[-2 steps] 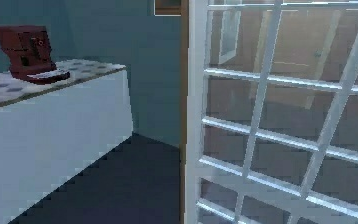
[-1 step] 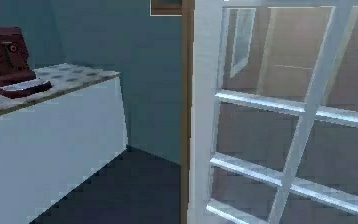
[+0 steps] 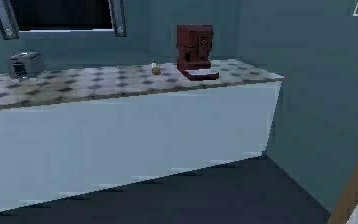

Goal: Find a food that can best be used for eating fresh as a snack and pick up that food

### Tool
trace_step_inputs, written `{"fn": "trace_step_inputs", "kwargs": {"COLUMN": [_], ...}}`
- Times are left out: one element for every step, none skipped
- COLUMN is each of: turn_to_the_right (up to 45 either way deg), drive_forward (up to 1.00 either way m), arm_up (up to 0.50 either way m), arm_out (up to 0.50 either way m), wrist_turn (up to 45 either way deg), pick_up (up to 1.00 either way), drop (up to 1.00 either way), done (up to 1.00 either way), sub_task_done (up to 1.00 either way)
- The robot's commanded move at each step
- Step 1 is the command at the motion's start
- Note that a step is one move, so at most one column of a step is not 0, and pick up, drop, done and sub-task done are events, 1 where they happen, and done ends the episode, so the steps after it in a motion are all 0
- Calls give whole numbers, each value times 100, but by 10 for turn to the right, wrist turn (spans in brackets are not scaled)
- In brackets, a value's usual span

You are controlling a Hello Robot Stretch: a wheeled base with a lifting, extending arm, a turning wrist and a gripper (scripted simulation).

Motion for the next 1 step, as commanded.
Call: {"fn": "trace_step_inputs", "kwargs": {"turn_to_the_right": [-120], "drive_forward": [0], "arm_up": [0], "arm_out": [0], "wrist_turn": [0], "pick_up": [0], "drop": [0], "done": [0], "sub_task_done": [0]}}
